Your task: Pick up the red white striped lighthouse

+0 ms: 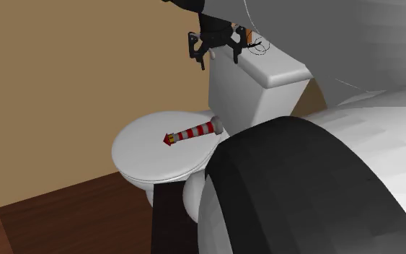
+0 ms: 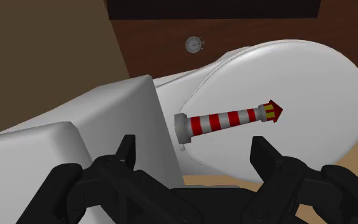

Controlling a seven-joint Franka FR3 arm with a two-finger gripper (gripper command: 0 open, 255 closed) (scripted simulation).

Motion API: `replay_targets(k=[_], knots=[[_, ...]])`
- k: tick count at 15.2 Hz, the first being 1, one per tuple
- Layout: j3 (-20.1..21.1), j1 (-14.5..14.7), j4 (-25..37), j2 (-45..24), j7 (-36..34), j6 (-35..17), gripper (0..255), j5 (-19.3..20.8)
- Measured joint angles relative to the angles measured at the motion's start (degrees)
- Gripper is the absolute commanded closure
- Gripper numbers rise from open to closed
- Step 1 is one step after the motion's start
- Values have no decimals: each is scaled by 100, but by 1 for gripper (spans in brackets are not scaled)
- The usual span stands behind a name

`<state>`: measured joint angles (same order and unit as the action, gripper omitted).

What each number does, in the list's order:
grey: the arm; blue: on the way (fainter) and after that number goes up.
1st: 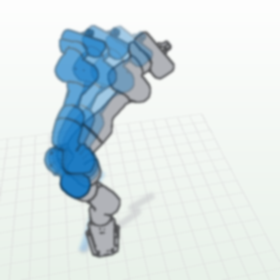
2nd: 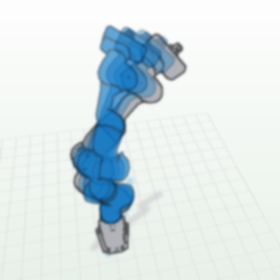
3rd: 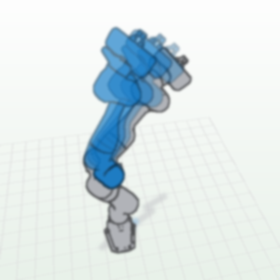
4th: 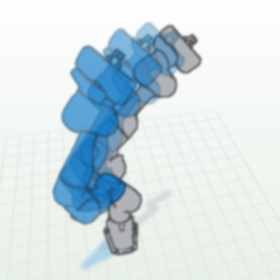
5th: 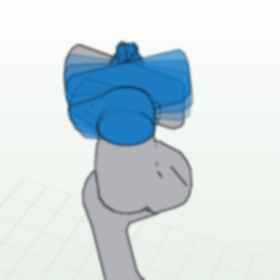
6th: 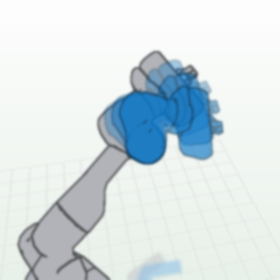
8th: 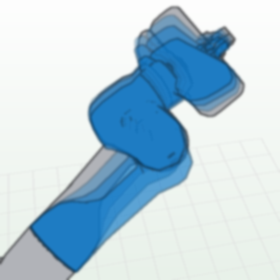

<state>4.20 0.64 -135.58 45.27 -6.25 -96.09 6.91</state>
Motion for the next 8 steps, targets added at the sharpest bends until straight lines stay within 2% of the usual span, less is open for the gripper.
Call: replay_targets(k=[3,8], knots=[[72,-59,-189,-49,-263,-206,0,-57],[440,-272,-687,-455,-1386,-1003,0,-307]])
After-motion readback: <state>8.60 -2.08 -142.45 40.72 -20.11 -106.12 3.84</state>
